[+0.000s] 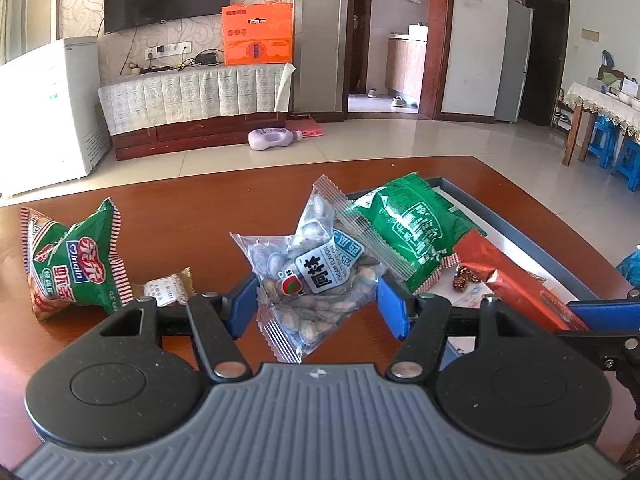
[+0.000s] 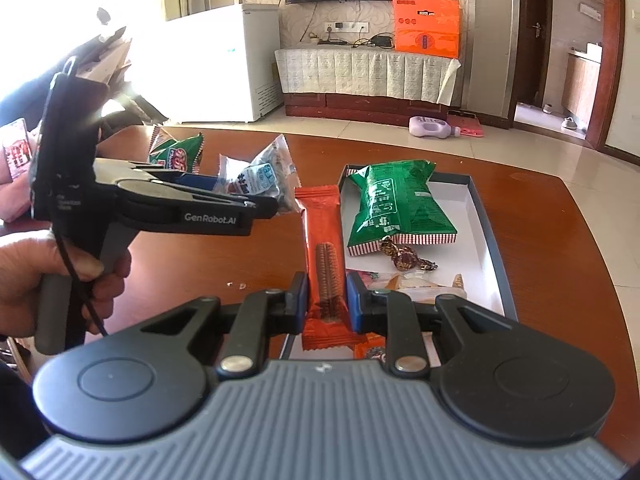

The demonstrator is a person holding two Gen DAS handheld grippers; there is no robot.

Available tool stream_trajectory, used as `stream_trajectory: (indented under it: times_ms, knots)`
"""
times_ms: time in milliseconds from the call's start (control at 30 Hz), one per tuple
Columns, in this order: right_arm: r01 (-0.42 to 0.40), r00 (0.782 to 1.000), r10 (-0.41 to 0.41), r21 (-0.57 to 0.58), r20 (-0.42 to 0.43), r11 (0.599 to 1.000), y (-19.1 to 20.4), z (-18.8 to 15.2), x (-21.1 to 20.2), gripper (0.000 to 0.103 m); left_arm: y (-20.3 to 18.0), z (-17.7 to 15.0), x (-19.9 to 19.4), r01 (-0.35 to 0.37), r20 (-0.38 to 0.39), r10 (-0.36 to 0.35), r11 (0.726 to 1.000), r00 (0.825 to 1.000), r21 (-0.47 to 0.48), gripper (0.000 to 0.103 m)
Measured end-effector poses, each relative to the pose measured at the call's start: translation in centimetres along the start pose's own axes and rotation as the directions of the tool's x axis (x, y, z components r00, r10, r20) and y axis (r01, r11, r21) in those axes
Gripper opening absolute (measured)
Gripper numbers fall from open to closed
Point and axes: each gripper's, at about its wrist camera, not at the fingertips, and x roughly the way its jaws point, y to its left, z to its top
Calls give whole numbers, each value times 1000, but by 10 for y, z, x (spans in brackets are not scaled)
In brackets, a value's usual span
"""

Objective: Organize snacks

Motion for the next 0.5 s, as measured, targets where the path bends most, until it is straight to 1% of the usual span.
stream_trajectory:
  times_ms: [500]
  knots:
    - [21,1000,-21,24,4,1000,-5,-2,-4,24,-11,1,9,23,1,-23,1000,1000,10,69]
